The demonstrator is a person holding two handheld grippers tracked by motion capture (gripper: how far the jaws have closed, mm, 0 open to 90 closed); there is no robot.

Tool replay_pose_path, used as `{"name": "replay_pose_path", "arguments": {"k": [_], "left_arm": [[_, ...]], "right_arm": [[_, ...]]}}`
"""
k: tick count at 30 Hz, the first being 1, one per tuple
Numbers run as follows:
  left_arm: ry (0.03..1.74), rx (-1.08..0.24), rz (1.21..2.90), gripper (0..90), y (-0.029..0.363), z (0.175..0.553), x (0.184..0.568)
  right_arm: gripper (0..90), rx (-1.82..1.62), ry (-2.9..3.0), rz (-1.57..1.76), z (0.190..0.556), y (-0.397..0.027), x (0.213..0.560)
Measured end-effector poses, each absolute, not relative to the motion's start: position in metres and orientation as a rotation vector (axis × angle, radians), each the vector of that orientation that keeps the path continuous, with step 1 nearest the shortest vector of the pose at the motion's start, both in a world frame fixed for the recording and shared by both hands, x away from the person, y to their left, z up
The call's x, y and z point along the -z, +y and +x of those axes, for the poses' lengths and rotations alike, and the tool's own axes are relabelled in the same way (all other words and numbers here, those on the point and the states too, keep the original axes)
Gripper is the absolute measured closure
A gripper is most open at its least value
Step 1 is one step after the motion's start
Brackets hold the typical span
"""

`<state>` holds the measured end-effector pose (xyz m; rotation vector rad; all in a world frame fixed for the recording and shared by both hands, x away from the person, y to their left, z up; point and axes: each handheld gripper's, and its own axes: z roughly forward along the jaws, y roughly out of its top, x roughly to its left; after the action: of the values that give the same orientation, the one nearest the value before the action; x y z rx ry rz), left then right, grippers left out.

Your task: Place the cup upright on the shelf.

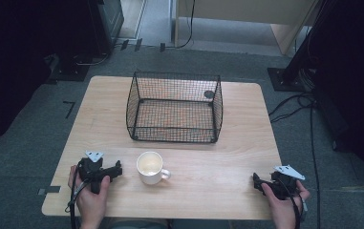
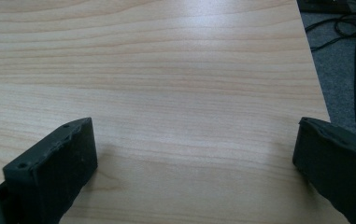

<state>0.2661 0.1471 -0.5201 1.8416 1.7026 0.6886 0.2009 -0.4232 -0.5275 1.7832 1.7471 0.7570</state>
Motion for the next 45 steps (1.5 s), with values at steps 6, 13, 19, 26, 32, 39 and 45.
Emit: {"name": "replay_pose_path", "arguments": {"k": [6, 13, 19, 26, 32, 39, 45], "left_arm": [[1.701, -0.689, 1.841, 0.0, 0.147, 0.266, 0.520], [1.701, -0.689, 1.842, 0.0, 0.147, 0.266, 0.520], [1.701, -0.689, 1.842, 0.0, 0.147, 0.266, 0.520], [1.701, -0.689, 1.841, 0.0, 0.147, 0.266, 0.520], [1.701, -0.689, 1.843, 0.0, 0.147, 0.266, 0.520], [1.701, -0.689, 1.841, 0.0, 0.147, 0.266, 0.520], [1.701, -0.689, 1.841, 0.0, 0.147, 0.266, 0.520]], "right_arm": [[12.6, -0.910, 1.675, 1.798, 0.194, -0.422, 0.514], [14.0, -0.995, 1.749, 1.723, 0.196, -0.405, 0.493], [15.2, -1.039, 1.820, 1.647, 0.201, -0.377, 0.476], [16.3, -1.099, 1.886, 1.572, 0.210, -0.345, 0.462], [17.0, -1.156, 1.928, 1.510, 0.214, -0.322, 0.449], [18.8, -1.179, 1.975, 1.457, 0.219, -0.298, 0.447], [19.4, -1.207, 2.038, 1.413, 0.225, -0.272, 0.448]]}}
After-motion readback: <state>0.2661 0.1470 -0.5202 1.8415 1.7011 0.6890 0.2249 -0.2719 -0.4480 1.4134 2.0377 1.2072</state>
